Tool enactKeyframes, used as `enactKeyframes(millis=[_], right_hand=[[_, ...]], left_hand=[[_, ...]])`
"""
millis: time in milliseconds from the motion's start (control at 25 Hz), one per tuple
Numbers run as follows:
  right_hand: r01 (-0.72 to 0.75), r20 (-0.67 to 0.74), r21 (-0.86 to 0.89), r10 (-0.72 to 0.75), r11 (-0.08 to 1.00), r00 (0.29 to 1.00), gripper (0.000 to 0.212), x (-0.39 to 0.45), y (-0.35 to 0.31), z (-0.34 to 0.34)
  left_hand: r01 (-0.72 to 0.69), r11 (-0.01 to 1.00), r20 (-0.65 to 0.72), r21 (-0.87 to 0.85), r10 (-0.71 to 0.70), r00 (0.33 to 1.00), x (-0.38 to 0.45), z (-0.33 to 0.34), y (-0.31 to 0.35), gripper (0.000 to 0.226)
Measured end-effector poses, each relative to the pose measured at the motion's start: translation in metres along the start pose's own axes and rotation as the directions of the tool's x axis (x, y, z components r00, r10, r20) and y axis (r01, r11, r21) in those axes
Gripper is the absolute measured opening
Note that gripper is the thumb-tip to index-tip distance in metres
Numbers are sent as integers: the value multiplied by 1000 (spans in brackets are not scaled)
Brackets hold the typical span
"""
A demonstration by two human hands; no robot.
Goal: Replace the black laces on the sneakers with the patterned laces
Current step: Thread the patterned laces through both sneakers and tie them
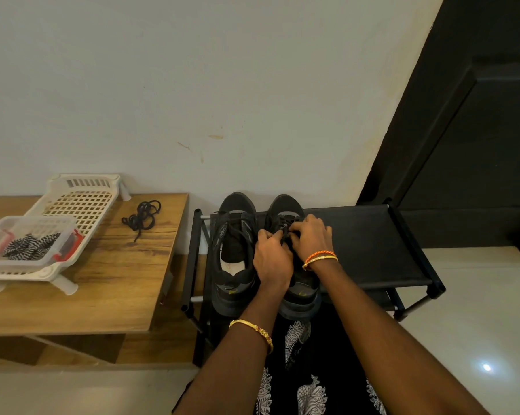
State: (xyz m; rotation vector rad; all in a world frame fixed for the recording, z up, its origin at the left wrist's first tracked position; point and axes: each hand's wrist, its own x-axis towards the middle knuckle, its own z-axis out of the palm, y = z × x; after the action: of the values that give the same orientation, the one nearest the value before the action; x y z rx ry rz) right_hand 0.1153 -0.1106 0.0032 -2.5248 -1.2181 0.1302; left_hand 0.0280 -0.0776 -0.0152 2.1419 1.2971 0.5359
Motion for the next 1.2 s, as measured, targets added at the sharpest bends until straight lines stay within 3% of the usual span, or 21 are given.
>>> enactKeyframes(millis=[120,240,320,400,480,560,600,680,760,800,880,960,1080,1200], right_hand=[[-54,-62,130,63,990,996,20,-5,6,4],[-81,-175,412,166,907,971,8,-11,7,-1],[-52,-240,659,276,750,931,2,-15,3,-13],[9,-221,870,374,494,901,5,-18,0,-30],[82,-186,960,385,269,904,6,-18,-3,-44],[61,-137,975,363,212,922,8,-13,-5,-48],[25,-130,960,364,279,922,9,-10,-7,-45],[-60,-179,783,316,619,932,11,0,-7,-33],[-77,-141,350,133,934,981,16,7,-8,-19],[-58,-62,141,68,988,996,20,8,-8,-13],[-18,43,-71,21,997,999,26,7,-8,-6],[-9,21,-73,11,997,1000,27,3,-8,-4],[-49,-82,43,53,998,995,20,-6,-3,1],[-51,-229,311,127,949,965,9,-16,0,-3]], left_hand=[[-1,1000,1,10,1,1000,0,0,0,30],[8,1000,-1,14,-8,1000,0,2,0,28],[9,1000,-6,13,-9,1000,1,3,0,28],[6,1000,-10,6,-6,1000,2,3,-1,29],[7,1000,-8,-7,-7,1000,1,3,-1,31],[5,1000,-6,-12,-5,1000,0,3,-1,32],[2,1000,-4,-4,-2,1000,0,3,-1,32],[0,1000,1,15,0,1000,1,3,0,31],[0,1000,1,21,0,1000,1,3,-1,26],[-1,1000,0,19,1,1000,1,4,-2,24],[-3,1000,-1,15,3,1000,1,4,-2,22],[-2,1000,-5,15,2,1000,2,4,-1,22],[-2,1000,-4,22,2,1000,2,5,-2,23],[-2,1000,-10,20,2,1000,2,5,-1,25]])
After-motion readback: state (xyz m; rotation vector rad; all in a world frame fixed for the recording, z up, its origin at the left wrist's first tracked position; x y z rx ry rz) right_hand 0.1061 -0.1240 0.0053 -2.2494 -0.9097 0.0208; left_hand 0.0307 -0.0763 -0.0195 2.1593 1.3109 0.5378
